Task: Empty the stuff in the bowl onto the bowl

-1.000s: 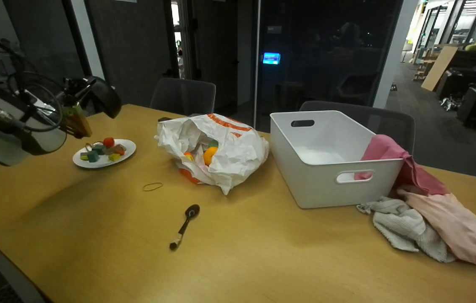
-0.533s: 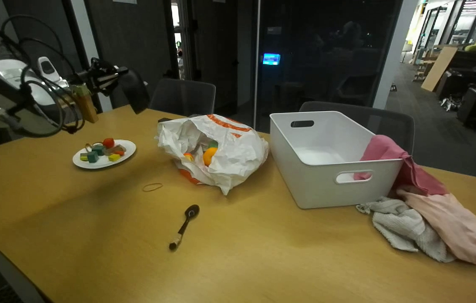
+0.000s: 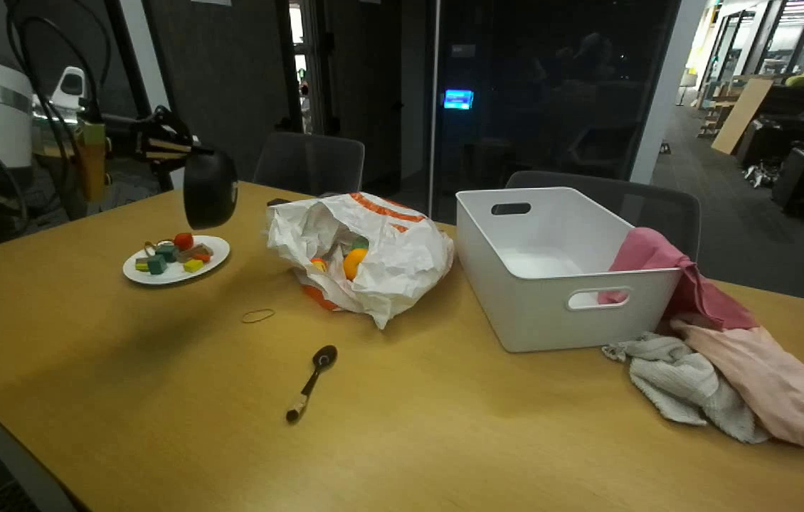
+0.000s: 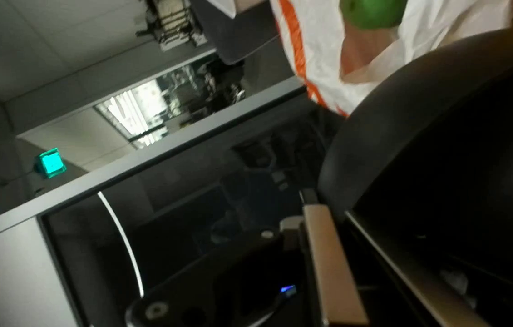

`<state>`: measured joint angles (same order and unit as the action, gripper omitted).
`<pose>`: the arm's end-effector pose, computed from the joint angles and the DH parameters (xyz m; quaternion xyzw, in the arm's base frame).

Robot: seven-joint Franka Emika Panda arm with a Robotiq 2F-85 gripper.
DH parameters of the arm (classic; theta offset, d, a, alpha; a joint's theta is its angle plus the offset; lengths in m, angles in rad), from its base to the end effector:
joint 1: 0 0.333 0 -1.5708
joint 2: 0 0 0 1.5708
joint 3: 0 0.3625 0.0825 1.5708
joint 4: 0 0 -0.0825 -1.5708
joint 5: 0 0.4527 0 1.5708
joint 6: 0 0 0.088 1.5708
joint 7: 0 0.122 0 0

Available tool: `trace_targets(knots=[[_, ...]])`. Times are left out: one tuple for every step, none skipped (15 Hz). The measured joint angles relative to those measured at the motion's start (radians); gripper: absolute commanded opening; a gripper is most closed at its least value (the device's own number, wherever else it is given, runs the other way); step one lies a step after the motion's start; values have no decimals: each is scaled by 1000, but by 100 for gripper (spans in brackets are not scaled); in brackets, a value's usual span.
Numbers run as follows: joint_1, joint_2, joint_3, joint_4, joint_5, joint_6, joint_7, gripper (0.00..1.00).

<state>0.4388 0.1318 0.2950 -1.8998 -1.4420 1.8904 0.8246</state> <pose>0.5647 0.3811 0.4901 0.7718 0.2146 0.3860 0.4575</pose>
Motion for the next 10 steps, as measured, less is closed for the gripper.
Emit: trace_targets(knots=[[-8, 0, 1, 0, 66, -9, -28, 8], [-17, 1, 1, -1, 128, -19, -52, 7], [-28, 3, 1, -3, 191, -28, -75, 8], [-38, 5, 1, -5, 251, -37, -96, 7], [-50, 8, 0, -7, 310, -45, -114, 9], [-61, 11, 0, -8, 373, -50, -134, 8], [-71, 15, -1, -9, 435, -50, -152, 9], [-81, 19, -2, -9, 500, -50, -172, 7], [-89, 22, -3, -9, 564, -50, -191, 7], [-96, 24, -5, -9, 626, -50, -209, 7]])
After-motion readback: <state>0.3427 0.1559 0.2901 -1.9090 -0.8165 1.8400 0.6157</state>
